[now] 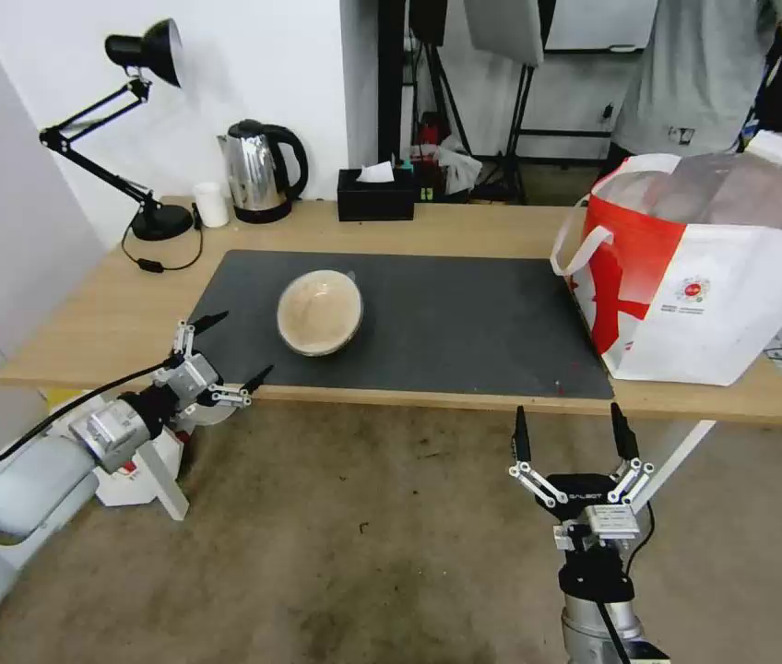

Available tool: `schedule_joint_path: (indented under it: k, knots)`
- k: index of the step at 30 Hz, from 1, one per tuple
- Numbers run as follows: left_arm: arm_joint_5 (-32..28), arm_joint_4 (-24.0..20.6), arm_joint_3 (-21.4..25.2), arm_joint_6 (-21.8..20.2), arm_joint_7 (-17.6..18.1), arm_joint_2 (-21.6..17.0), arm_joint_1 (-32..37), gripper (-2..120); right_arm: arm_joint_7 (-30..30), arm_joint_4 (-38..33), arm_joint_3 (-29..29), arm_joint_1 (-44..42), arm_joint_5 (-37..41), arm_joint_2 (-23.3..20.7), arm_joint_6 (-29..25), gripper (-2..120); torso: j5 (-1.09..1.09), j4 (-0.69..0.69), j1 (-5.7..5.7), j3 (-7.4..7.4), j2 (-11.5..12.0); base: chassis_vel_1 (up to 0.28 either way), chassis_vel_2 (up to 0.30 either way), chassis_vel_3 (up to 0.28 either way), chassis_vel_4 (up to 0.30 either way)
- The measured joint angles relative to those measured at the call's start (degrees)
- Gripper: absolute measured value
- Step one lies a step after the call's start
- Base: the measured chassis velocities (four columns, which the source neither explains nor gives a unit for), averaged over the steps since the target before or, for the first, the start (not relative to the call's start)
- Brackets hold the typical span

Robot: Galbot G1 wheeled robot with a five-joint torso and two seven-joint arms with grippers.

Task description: Pick up the trash from the table and place it into the takeout bag.

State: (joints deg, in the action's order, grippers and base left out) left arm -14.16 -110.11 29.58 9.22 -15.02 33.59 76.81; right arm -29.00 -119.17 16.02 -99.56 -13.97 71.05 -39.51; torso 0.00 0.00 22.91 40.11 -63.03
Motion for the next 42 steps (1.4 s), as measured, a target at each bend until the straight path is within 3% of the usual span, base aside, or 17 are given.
schedule_joint_path:
  k: [29,42]
  knots:
    - [1.3,4.3,-2.3,0.2,-2.1,-4.9,-2.9,100,0.0,0.0,0.0,0.0,0.0,0.0,0.0,100,0.0,0.01,0.01,0.0,0.0,0.0,0.0,0.0,0.0]
    - [0.0,4.4,0.0,0.2,-2.2,-7.6,-5.6,100,0.0,0.0,0.0,0.0,0.0,0.0,0.0,100,0.01,-0.01,0.01,0.0,0.0,0.0,0.0,0.0,0.0]
